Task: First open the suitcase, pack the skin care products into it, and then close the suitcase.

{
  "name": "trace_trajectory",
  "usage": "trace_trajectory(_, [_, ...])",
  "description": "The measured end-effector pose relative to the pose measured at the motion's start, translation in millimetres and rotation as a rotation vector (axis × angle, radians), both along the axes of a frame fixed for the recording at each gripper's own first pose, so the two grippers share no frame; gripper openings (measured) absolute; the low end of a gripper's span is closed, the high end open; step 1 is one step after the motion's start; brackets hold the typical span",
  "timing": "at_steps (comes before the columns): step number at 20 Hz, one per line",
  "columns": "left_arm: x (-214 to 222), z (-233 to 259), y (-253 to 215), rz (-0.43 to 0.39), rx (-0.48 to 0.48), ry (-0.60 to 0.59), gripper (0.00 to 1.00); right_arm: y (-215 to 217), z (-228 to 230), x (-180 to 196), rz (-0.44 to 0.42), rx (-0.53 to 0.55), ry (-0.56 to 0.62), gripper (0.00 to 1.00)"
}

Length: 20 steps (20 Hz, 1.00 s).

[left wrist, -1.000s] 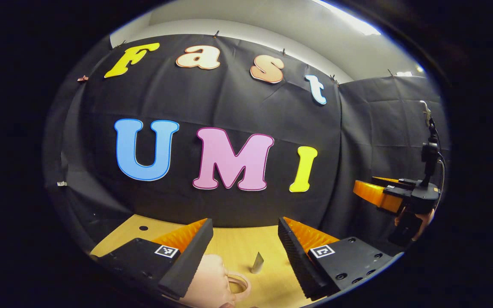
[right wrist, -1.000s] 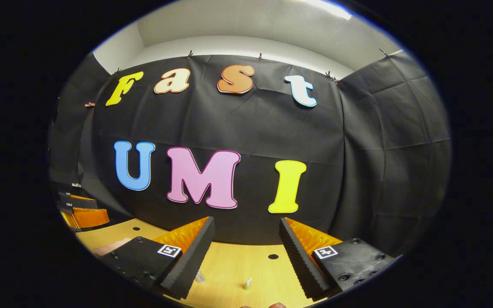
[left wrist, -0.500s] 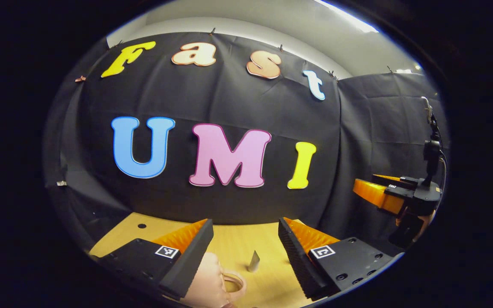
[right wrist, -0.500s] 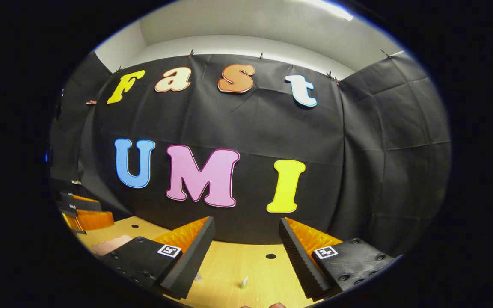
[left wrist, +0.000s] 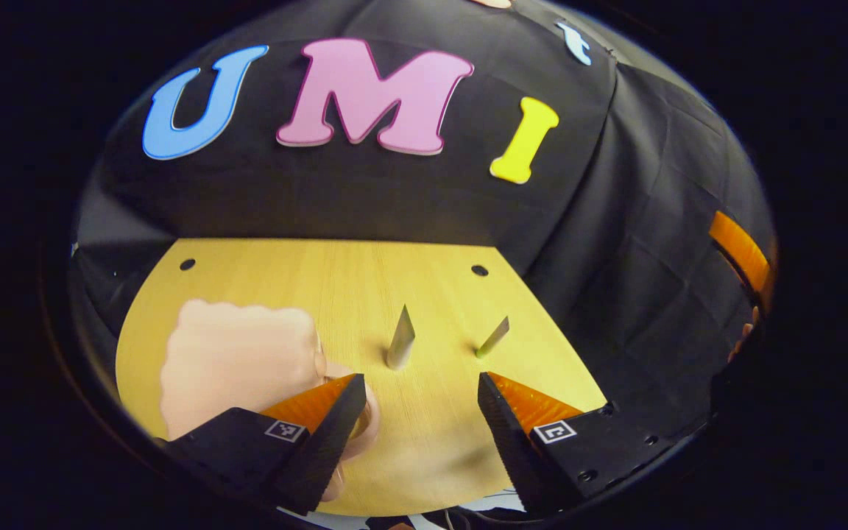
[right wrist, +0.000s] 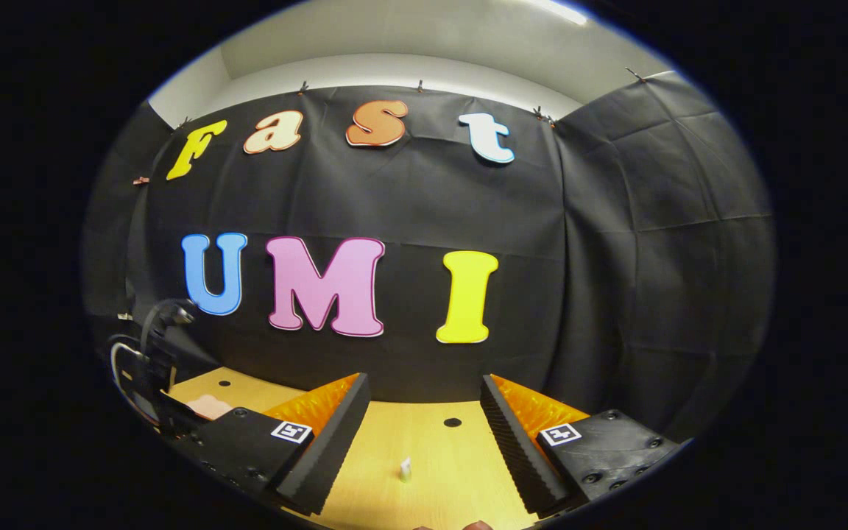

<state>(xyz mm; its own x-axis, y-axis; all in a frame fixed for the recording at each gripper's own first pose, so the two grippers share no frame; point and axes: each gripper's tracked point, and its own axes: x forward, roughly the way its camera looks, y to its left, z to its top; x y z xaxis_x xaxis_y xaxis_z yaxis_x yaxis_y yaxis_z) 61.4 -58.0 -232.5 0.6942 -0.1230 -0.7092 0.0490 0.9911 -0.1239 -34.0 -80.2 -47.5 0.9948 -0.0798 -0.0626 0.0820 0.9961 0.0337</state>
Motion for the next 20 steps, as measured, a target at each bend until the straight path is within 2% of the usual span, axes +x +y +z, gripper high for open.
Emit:
trace_trajectory(3, [16, -55, 7, 0.037, 0.042, 0.175, 0.97, -26, -8, -10, -0.029, -0.002, 0.010, 0.96])
trace_trajectory(5, [22, -82, 19, 0.093, 0.064, 0.258, 0.97, -46, -15, -15, -0.054, -0.004, 0.025, 0.96])
trace_trajectory(10, [37, -133, 40, 0.170, 0.136, 0.360, 0.96, -83, -39, -13, -0.080, 0.013, 0.074, 0.96])
trace_trajectory(11, [38, -137, 38, 0.186, 0.136, 0.372, 0.89, -88, -45, -10, -0.080, 0.015, 0.085, 0.96])
trace_trajectory(13, [41, -151, 40, 0.207, 0.145, 0.394, 0.86, -97, -48, -1, -0.085, 0.031, 0.088, 0.94])
trace_trajectory(14, [40, -152, 47, 0.209, 0.169, 0.404, 0.81, -98, -49, 3, -0.083, 0.044, 0.088, 0.96])
trace_trajectory(15, [40, -154, 55, 0.219, 0.201, 0.402, 0.60, -97, -51, 5, -0.078, 0.060, 0.088, 0.96])
trace_trajectory(17, [40, -142, 50, 0.197, 0.187, 0.393, 0.18, -96, -57, 13, -0.060, 0.072, 0.097, 0.96])
trace_trajectory(20, [41, -99, 58, 0.153, 0.243, 0.343, 0.15, -93, -62, 29, -0.037, 0.068, 0.104, 0.96])
